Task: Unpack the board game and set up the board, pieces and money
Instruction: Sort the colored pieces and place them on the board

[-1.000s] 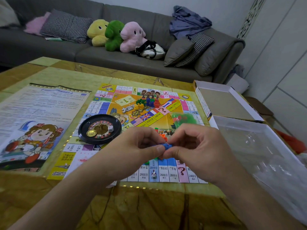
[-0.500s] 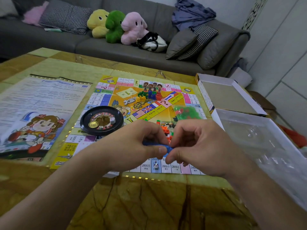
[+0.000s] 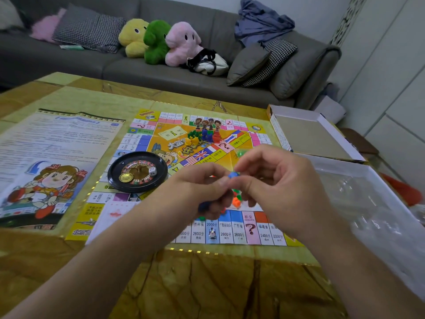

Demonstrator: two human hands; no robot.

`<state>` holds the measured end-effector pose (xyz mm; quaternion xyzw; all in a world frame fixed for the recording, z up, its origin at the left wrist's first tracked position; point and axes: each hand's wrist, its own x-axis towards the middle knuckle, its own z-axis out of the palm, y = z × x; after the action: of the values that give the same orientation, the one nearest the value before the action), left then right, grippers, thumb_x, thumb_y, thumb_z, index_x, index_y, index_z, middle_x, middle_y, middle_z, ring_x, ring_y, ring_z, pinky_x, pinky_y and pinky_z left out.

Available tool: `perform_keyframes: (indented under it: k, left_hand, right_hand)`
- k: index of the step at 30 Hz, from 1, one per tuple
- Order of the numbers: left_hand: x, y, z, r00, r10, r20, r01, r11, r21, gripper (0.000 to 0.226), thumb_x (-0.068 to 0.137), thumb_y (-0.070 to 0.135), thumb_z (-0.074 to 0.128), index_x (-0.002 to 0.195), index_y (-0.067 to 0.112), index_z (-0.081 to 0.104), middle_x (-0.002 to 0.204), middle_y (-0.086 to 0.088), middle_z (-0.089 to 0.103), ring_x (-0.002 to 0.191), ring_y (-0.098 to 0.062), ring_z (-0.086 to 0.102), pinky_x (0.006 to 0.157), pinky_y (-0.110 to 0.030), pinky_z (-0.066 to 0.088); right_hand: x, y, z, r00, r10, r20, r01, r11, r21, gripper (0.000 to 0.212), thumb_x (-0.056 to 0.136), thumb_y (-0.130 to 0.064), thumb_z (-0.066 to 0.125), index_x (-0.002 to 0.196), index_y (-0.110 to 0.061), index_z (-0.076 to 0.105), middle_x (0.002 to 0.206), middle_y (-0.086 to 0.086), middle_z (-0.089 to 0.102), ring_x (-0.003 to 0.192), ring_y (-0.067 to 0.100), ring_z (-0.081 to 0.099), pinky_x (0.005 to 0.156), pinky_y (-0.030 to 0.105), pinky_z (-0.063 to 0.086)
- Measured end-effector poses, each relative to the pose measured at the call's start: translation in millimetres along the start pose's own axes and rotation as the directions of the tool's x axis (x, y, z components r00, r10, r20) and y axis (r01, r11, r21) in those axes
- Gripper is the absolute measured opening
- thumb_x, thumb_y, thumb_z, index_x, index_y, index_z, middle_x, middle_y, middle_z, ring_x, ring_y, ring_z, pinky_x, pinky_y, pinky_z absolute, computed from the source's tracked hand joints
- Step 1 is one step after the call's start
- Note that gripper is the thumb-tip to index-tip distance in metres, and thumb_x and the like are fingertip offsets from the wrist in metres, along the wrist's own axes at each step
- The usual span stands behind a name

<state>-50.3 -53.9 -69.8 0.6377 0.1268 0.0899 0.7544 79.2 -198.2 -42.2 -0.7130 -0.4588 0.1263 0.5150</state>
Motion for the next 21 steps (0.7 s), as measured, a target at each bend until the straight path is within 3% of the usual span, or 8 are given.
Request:
perform_keyframes:
  k: [2, 4, 7, 9, 12, 17, 21]
  left_hand:
    - [4, -1, 7, 0.997, -0.049, -0.067, 0.032, 0.973, -0.229, 0.015, 0.104, 0.007, 0.05, 0.105, -0.003, 0.061, 0.075, -0.013, 0.057, 0.058, -0.019, 0.049, 0.055, -0.028, 0.043]
    - [6, -1, 8, 0.992, -0.079, -0.102, 0.038, 0.934, -0.356, 0.021, 0.104, 0.006, 0.047, 0.112, -0.005, 0.063, 0.077, -0.014, 0.06, 0.062, -0.021, 0.056, 0.057, -0.032, 0.051]
    - [6, -1, 8, 0.989, -0.091, -0.113, 0.034, 0.904, -0.426, 0.026, 0.104, 0.003, 0.043, 0.12, -0.007, 0.062, 0.083, -0.019, 0.064, 0.07, -0.026, 0.061, 0.065, -0.035, 0.054]
    - [6, -2, 9, 0.989, -0.094, -0.115, 0.037, 0.906, -0.421, 0.026, 0.105, 0.003, 0.042, 0.119, -0.007, 0.061, 0.084, -0.02, 0.065, 0.07, -0.028, 0.062, 0.069, -0.039, 0.053]
    - [8, -7, 12, 0.987, -0.114, -0.11, 0.062, 0.918, -0.391, 0.028, 0.106, 0.003, 0.041, 0.125, -0.009, 0.057, 0.085, -0.02, 0.065, 0.069, -0.03, 0.065, 0.063, -0.038, 0.056]
    - [7, -11, 14, 0.988, -0.138, -0.072, 0.102, 0.923, -0.372, 0.029, 0.105, 0.002, 0.041, 0.124, -0.01, 0.059, 0.086, -0.023, 0.065, 0.07, -0.032, 0.066, 0.061, -0.037, 0.058]
    - [7, -14, 17, 0.982, -0.173, -0.073, 0.134, 0.92, -0.368, 0.028, 0.105, 0.0, 0.041, 0.123, -0.013, 0.057, 0.084, -0.023, 0.066, 0.066, -0.031, 0.067, 0.059, -0.035, 0.059]
  right_hand:
    - [-1, 2, 4, 0.998, -0.057, -0.012, 0.056, 0.996, -0.071, 0.016, 0.092, -0.023, 0.079, 0.107, -0.025, 0.073, 0.09, -0.007, 0.074, 0.082, 0.017, 0.074, 0.066, 0.035, 0.061]
    - [-5, 7, 6, 0.995, -0.092, 0.028, 0.095, 0.977, -0.191, 0.039, 0.091, -0.027, 0.082, 0.127, -0.03, 0.066, 0.111, -0.016, 0.067, 0.104, 0.01, 0.069, 0.078, 0.031, 0.06]
    - [-11, 12, 7, 0.986, -0.078, 0.15, 0.127, 0.927, -0.354, 0.081, 0.079, -0.049, 0.088, 0.148, -0.038, 0.047, 0.137, -0.027, 0.05, 0.126, 0.0, 0.053, 0.097, 0.02, 0.048]
    - [-12, 13, 12, 0.978, -0.058, 0.198, 0.133, 0.911, -0.389, 0.092, 0.076, -0.055, 0.088, 0.152, -0.04, 0.039, 0.139, -0.032, 0.044, 0.128, -0.007, 0.046, 0.098, 0.011, 0.04]
    - [-11, 15, 21, 0.981, -0.079, 0.177, 0.148, 0.896, -0.419, 0.085, 0.076, -0.05, 0.088, 0.147, -0.038, 0.042, 0.132, -0.025, 0.048, 0.121, -0.004, 0.049, 0.091, 0.007, 0.04]
    - [-11, 17, 19, 0.987, -0.123, 0.106, 0.159, 0.875, -0.458, 0.065, 0.07, -0.045, 0.088, 0.127, -0.034, 0.058, 0.112, -0.019, 0.06, 0.104, 0.004, 0.061, 0.083, 0.027, 0.054]
    - [-13, 16, 19, 0.978, -0.161, 0.133, 0.207, 0.828, -0.522, 0.057, 0.07, -0.05, 0.081, 0.12, -0.03, 0.062, 0.101, -0.017, 0.06, 0.091, 0.006, 0.058, 0.078, 0.03, 0.053]
